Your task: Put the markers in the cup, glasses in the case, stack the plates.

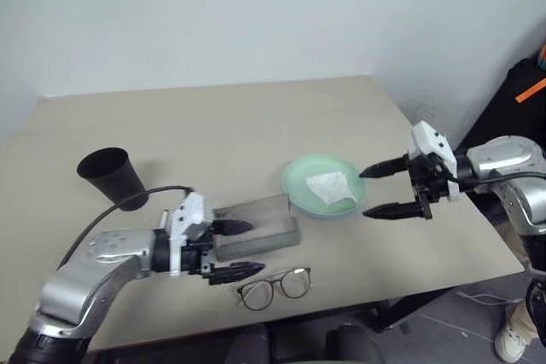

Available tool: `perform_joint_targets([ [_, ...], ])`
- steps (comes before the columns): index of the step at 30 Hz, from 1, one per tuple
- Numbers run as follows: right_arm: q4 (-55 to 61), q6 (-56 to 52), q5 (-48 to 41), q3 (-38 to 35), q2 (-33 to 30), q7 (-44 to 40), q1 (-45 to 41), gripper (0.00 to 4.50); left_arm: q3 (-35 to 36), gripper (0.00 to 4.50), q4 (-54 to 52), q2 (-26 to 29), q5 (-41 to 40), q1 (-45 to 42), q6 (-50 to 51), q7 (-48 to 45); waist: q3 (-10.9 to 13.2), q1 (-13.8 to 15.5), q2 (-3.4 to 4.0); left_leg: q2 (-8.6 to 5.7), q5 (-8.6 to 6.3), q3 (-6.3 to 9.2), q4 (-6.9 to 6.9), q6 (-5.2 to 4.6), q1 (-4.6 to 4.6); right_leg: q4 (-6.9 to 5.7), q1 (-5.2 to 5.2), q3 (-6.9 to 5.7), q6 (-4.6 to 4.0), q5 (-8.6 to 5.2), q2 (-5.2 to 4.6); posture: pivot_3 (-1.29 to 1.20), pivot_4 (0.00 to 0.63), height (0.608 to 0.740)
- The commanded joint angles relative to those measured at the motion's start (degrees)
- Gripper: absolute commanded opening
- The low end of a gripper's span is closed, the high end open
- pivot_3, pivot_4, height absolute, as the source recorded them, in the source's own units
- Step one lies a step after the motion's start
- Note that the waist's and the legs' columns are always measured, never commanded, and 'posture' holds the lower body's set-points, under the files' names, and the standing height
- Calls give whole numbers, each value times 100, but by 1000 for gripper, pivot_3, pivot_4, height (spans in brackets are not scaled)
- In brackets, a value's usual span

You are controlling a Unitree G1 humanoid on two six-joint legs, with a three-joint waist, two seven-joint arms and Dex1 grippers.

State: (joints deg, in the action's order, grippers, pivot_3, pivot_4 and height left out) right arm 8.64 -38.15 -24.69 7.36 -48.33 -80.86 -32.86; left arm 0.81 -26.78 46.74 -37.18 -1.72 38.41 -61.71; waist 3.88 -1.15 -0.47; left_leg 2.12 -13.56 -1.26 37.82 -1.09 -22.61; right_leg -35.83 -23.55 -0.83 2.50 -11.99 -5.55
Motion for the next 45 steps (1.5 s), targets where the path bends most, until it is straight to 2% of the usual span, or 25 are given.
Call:
perform_joint_targets([
  [1, 310, -146, -196, -122, -114, 47, -61, 4428, -484, 4500, -97, -29, 3, -446, 163, -120, 0, -7, 3, 0, 0, -2, 3, 0, 0, 1, 0, 2, 3, 2, 0, 0, 0, 740],
  [9, 468, -150, -196, -113, -162, 225, 49, 4428, -1361, 4500, 332, 14, 476, -1108, 116, -440, -1, -3, 1, 0, 6, 6, 8, -11, -3, 3, 2, 4, 6, 3, 7, 0, 0, 740],
  [18, 586, -153, -229, -104, -143, 382, 168, 4428, -1822, 4500, 618, 132, 787, -1399, 148, -849, 0, 2, 1, 1, 4, 9, 9, -8, -7, 4, -1, 6, 5, 3, 8, 0, 0, 740],
  [20, 603, -153, -233, -101, -134, 412, 183, 4463, -1913, 3932, 652, 158, 803, -1473, 213, -948, 0, 1, 1, 1, 1, 9, 10, -3, -7, 5, 0, 6, 5, 3, 7, 0, 0, 740],
  [27, 611, -175, -260, -89, -122, 453, 176, 4463, -2142, 1536, 816, 118, 1127, -1652, 48, -1068, 0, 1, 1, 1, 6, 10, 8, -13, -8, 5, -1, 6, 5, 3, 8, 0, 0, 740],
  [45, 649, -155, -237, -43, -85, 540, 227, 4463, -2471, 1536, 885, -89, 1497, -1613, -7, -1104, 0, 3, 0, 1, 6, 12, 8, -12, -9, 6, -2, 6, 5, 3, 7, 0, 0, 740],
])
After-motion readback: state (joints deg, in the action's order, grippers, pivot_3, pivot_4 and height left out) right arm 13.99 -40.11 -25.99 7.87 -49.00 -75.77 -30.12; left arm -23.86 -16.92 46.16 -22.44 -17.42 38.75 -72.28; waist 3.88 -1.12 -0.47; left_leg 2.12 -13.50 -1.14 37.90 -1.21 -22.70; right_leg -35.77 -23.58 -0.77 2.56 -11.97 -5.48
